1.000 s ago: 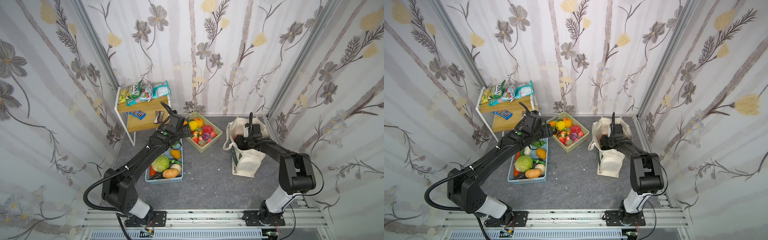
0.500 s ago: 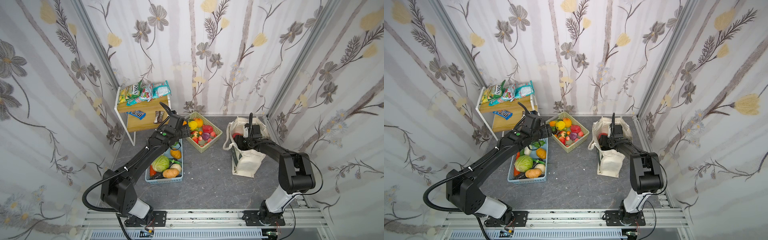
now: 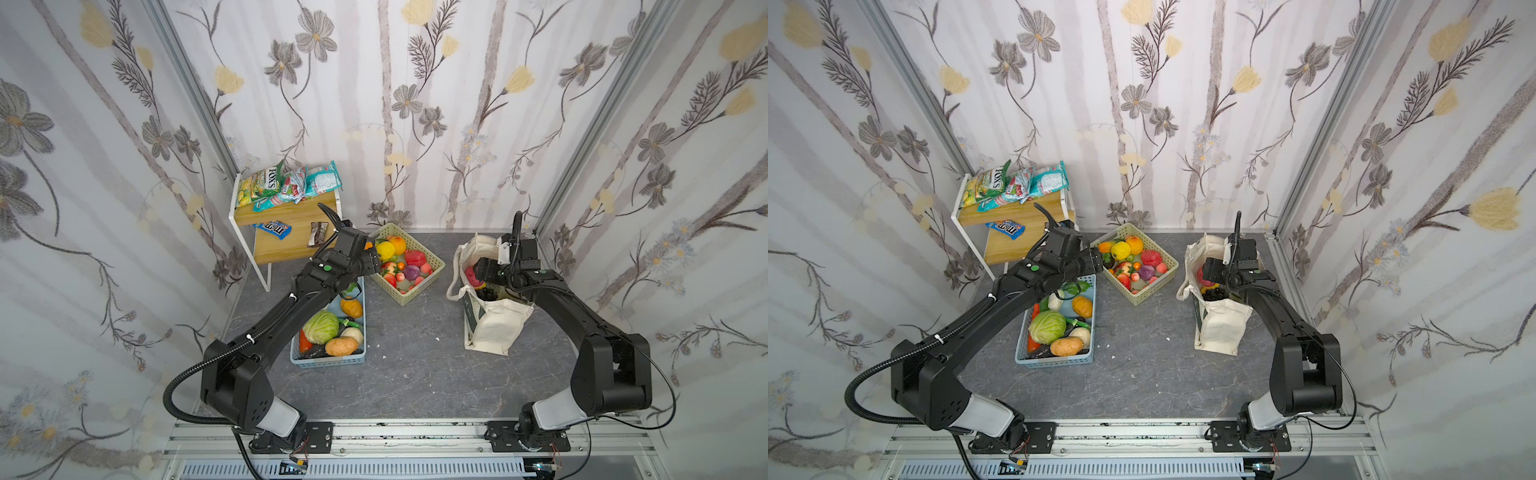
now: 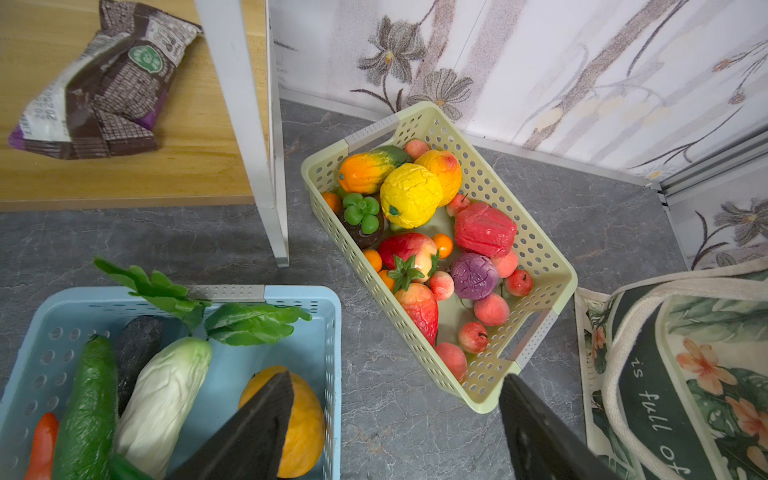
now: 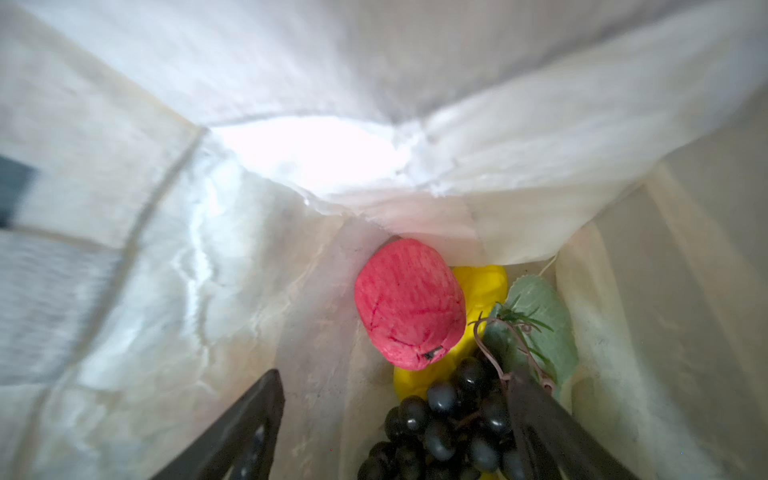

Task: Place the food into the grocery bag and tie it
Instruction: 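Raise the right gripper out of the bag while the left reaches toward the shelf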

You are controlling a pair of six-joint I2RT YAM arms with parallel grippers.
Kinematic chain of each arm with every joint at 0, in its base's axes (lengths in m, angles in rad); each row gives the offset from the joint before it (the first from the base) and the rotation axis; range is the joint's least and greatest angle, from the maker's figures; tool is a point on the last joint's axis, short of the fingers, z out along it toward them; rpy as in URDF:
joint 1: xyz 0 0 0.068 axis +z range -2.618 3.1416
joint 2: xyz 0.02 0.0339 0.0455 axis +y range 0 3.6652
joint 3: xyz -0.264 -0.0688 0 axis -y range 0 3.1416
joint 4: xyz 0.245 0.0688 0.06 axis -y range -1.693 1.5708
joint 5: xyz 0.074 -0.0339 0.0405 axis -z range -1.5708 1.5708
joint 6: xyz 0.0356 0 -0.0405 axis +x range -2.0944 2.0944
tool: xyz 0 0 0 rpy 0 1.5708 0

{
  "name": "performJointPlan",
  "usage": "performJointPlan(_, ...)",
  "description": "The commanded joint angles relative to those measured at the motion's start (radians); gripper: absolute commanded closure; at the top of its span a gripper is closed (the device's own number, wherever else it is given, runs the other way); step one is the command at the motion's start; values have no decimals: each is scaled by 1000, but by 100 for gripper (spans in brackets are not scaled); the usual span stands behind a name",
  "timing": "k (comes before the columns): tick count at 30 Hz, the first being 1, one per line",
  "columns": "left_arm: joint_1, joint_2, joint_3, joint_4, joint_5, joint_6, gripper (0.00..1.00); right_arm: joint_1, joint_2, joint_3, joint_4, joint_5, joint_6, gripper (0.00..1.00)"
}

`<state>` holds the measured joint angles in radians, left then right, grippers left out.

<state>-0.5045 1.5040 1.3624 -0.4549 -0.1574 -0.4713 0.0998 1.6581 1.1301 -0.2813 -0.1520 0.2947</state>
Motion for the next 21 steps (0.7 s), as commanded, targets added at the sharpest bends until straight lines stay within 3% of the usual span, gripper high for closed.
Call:
performJointPlan(1, 3, -5, 13, -7, -18, 5, 19, 1, -40, 24, -25, -14, 4, 16)
performJointPlan(13, 18, -6, 76, -73, -39, 31, 19, 11, -187, 117, -79, -52, 1, 16)
performJointPlan(21, 96, -37, 84, -148, -82, 54, 18, 96, -259, 169, -71, -37, 8, 16)
